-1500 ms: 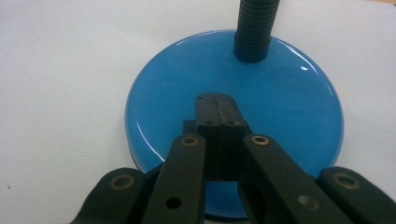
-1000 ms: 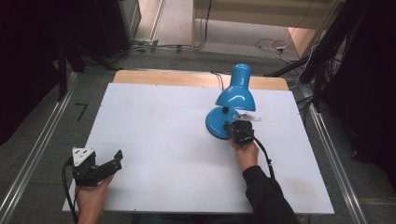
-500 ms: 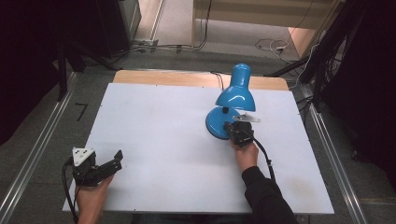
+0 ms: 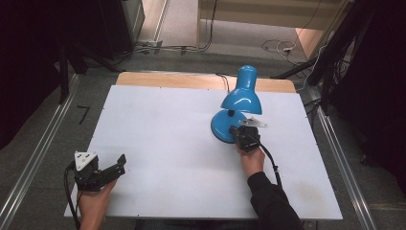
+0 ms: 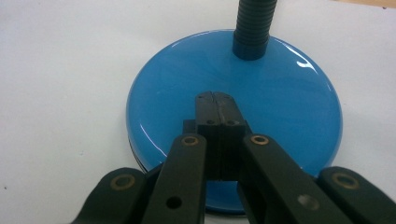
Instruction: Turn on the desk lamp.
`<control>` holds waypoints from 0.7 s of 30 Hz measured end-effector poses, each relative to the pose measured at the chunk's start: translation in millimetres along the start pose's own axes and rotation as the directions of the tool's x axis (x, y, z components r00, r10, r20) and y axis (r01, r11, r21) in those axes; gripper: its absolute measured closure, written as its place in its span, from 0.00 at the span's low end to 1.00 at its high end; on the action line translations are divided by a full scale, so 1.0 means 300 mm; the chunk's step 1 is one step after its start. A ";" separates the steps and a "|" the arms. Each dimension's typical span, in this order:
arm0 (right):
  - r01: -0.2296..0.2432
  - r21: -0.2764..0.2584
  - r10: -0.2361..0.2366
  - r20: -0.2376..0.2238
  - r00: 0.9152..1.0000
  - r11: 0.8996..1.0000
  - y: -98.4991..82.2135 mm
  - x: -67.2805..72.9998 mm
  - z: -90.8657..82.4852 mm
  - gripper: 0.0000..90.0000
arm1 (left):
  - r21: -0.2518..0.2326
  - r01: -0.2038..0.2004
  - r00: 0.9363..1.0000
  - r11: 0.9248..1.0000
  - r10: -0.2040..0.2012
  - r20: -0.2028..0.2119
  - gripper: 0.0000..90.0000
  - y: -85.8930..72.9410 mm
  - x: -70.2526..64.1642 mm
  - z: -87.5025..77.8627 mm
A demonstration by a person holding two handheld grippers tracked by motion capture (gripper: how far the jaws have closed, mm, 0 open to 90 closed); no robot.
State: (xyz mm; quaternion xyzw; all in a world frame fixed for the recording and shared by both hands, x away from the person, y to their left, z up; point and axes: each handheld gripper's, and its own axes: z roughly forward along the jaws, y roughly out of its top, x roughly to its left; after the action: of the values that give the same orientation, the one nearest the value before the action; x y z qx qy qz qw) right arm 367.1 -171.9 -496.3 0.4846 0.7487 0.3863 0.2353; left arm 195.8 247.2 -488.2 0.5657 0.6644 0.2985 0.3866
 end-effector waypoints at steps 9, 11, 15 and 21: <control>0.002 0.006 -0.002 0.004 1.000 1.000 -0.004 0.006 -0.002 0.98 | 0.000 -0.001 1.000 1.000 0.001 0.000 0.10 0.000 0.002 -0.001; 0.008 0.001 -0.008 -0.004 1.000 1.000 -0.008 0.009 -0.004 0.98 | 0.000 -0.001 1.000 1.000 0.001 0.000 0.10 0.000 0.001 -0.001; 0.010 -0.001 -0.010 0.002 1.000 1.000 -0.011 0.012 -0.007 0.98 | 0.001 -0.001 1.000 1.000 0.001 -0.001 0.10 0.000 -0.001 0.000; 0.018 0.010 -0.018 0.003 1.000 1.000 -0.008 0.005 -0.011 0.98 | 0.001 0.004 1.000 1.000 -0.004 0.000 0.10 0.000 0.004 0.001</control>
State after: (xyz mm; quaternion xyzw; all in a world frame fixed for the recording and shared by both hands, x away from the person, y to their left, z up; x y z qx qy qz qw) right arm 362.6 -172.2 -496.4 0.4796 0.7545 0.3798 0.2377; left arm 196.0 248.3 -488.5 0.5644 0.6657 0.2976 0.3869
